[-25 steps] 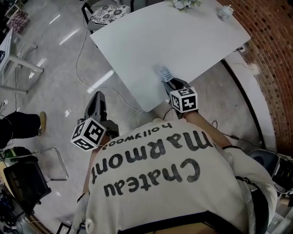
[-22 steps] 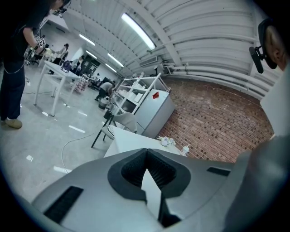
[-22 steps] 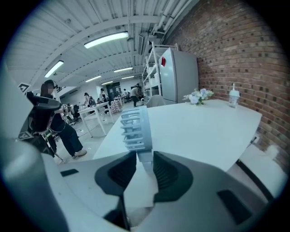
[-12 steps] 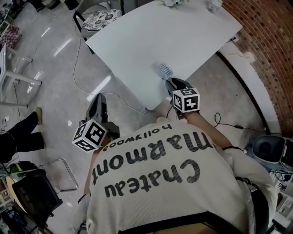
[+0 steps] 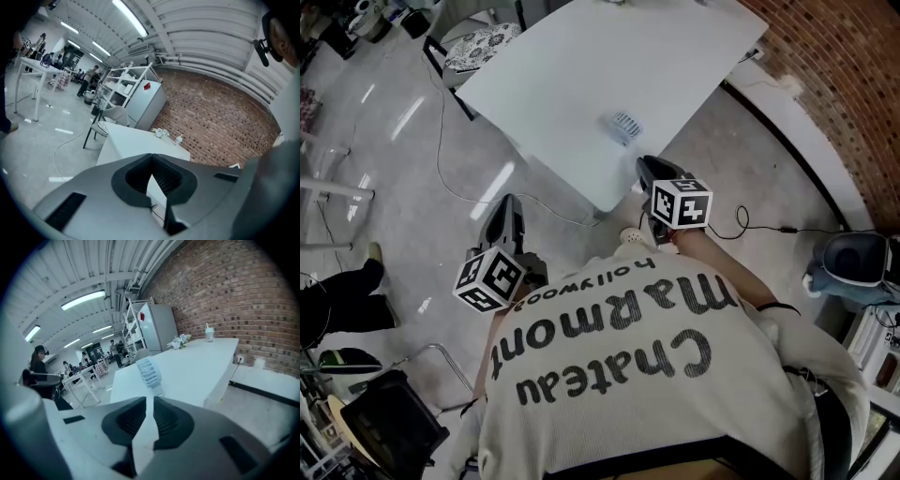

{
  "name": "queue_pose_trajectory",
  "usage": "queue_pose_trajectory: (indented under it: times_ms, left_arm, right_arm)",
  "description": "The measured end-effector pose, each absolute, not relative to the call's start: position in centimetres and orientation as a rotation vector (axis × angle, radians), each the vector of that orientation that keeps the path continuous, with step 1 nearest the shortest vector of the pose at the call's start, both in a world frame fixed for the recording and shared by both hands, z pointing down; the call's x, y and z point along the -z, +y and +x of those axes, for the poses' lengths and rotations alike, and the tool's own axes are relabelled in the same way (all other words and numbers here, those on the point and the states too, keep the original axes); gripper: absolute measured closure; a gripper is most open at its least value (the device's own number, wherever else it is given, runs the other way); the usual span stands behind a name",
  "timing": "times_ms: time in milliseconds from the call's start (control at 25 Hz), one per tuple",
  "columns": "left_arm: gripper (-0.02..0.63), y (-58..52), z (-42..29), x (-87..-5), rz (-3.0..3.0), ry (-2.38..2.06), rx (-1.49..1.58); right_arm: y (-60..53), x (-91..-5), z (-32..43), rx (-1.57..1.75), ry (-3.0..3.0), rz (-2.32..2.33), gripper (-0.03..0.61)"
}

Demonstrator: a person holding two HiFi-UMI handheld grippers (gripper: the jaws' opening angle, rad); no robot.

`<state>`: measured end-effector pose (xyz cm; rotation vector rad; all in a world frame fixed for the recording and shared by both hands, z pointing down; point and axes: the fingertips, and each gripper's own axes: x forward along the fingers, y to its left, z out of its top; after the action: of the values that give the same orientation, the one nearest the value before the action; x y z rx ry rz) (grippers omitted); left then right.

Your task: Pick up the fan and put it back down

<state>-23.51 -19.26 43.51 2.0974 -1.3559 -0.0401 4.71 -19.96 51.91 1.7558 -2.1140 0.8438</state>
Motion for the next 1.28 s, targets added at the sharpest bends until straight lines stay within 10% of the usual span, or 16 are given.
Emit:
queue_pose_trajectory:
  times_ms: [560,1280]
  left_arm:
    - [0.612,-17.5,-21.1,-41.7,2.161,-1.347,0.065]
    - [0.612,-10.6,-11.8,-38.4,2.153,-1.439,0.135]
  right_arm:
    - [-19.1,-46.5,4.5,-1.221,-2.200,1.918,0.574]
    - [-14.3,-38.3,7.2,-0.741,-2.519,1.611,0.575]
